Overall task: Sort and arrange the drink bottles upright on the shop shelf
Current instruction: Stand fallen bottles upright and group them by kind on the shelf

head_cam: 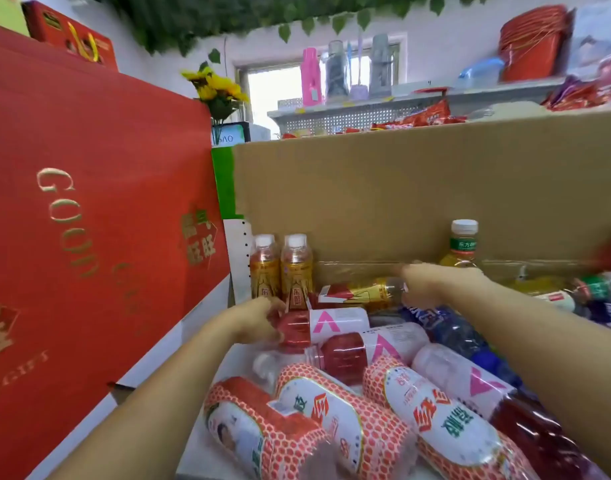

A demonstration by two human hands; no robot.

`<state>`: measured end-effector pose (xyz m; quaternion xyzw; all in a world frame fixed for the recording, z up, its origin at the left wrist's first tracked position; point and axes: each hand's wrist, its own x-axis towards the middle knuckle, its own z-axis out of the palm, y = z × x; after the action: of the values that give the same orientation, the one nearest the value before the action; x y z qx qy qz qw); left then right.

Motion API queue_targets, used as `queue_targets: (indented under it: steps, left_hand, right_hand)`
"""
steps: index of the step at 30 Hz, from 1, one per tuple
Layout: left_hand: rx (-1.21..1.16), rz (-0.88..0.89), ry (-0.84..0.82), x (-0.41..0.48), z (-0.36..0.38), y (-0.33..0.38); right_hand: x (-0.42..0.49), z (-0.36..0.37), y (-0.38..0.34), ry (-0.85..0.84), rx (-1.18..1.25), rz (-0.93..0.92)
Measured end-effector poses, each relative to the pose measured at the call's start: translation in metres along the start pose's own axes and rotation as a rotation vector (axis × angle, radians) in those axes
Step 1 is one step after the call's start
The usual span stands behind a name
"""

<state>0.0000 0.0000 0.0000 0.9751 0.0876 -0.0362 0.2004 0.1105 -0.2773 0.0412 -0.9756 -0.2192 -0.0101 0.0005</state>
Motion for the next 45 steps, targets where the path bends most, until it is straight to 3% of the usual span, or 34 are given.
queue_targets:
  steps: [3,9,14,19,26,31,35,40,45]
  left_hand:
    - [-0.068,0.023,-0.053,0.004,0.009,-0.008]
    - [-0.103,0.018,0.030,0.007,0.019,-0.023]
    - [-0.293,0.056,0.013,-0.002,0.014,-0.034]
    - [-0.328,0.138,0.051,-0.013,0.009,-0.035]
    - [-0.465,0.221,0.271,-0.017,-0.016,-0.001]
    - [-0.354,0.291,0.418,-0.007,-0.030,0.033]
    - [-0.258,0.356,0.437,0.006,-0.032,0.065]
    - [-0.047,0.394,0.411,0.026,-0.032,0.100]
    - [-0.050,0.388,0.423,0.036,-0.024,0.113]
  right_hand:
    - [0.018,0.003,-0.003,-0.065,-0.020,0.013]
    - [0.033,0.003,-0.003,-0.117,-0.054,-0.004]
    - [0.045,-0.038,0.003,-0.223,-0.111,-0.048]
    - [0.058,-0.082,-0.017,-0.071,0.166,-0.182]
    - [0.075,-0.061,-0.057,0.112,0.326,-0.339]
    - [0.069,-0.054,-0.047,0.101,0.256,-0.346]
    - [0.047,-0.054,-0.028,0.266,0.183,-0.362]
    - [0.013,-0.056,0.015,-0.135,-0.022,-0.302]
    - [-0.020,-0.031,0.044,-0.270,-0.134,-0.253]
